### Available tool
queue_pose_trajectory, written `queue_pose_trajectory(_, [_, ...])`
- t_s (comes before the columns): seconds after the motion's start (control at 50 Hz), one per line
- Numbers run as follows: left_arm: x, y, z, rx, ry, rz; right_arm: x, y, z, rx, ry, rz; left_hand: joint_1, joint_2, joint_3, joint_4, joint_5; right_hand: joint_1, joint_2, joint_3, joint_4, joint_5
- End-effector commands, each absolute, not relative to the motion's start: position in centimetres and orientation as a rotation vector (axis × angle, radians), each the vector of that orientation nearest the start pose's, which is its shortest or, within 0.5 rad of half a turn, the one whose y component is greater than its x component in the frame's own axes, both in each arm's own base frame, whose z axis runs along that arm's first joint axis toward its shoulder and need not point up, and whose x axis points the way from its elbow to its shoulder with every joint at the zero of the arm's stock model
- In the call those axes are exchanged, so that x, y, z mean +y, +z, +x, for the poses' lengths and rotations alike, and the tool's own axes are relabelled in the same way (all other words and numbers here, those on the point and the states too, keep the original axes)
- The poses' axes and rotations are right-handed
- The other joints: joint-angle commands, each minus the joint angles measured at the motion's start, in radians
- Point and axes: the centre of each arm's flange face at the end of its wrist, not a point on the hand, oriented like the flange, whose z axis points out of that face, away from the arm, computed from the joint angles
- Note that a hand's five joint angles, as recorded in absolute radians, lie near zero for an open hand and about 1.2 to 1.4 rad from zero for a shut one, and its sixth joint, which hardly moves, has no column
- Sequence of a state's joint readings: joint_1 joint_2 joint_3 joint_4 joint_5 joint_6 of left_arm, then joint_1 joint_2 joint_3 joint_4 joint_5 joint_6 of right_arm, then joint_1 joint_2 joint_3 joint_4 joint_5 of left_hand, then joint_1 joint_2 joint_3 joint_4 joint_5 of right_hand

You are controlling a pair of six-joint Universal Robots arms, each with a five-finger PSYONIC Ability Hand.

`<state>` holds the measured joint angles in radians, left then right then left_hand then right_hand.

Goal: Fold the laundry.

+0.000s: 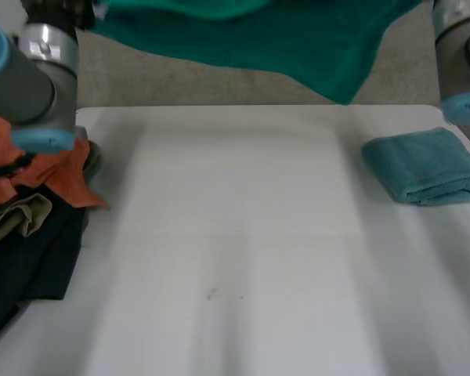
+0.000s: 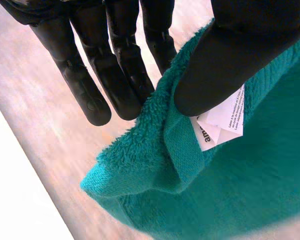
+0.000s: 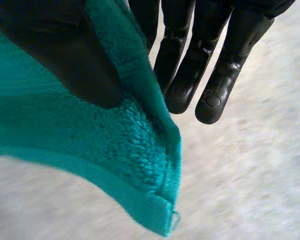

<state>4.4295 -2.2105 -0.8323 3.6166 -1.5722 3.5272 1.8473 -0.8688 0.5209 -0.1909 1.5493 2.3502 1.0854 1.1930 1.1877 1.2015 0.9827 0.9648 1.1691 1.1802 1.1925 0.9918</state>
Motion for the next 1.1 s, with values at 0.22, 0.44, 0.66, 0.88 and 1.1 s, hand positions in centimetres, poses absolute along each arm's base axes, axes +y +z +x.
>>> queue_pose_trajectory(0.22, [-37.4, 12.6, -26.5, 2.203, -2.052, 0.885, -37.4, 18.5, 24.5, 2.296, -2.119, -1.348, 0.311, 0.203, 0.209, 0.195, 0.239, 0.431, 0.227, 0.216, 0.204, 0.230])
queue_pose_trajectory(0.44, [-31.9, 14.8, -24.5, 2.414, -1.733, 0.989, -31.5, 16.0, 23.3, 2.420, -1.718, -1.397, 0.311, 0.203, 0.209, 0.195, 0.239, 0.431, 0.227, 0.216, 0.204, 0.230])
queue_pose_trajectory(0.66, [-28.1, 17.4, -22.6, 2.398, -1.751, 0.969, -29.8, 17.3, 20.0, 2.476, -1.687, -1.326, -0.376, -0.483, -0.478, -0.492, -0.447, 0.431, 0.227, 0.216, 0.204, 0.230])
queue_pose_trajectory(0.88, [-24.2, 17.4, -22.4, 2.401, -1.749, 1.012, -29.8, 17.3, 18.9, 2.509, -1.691, -1.287, -0.367, -0.475, -0.469, -0.483, -0.439, 0.431, 0.227, 0.216, 0.204, 0.230])
queue_pose_trajectory(1.1, [-20.6, 16.1, -24.2, 2.372, -1.768, 1.122, -30.1, 17.4, 18.7, 2.514, -1.702, -1.278, -0.367, -0.475, -0.469, -0.483, -0.439, 0.431, 0.227, 0.216, 0.204, 0.230])
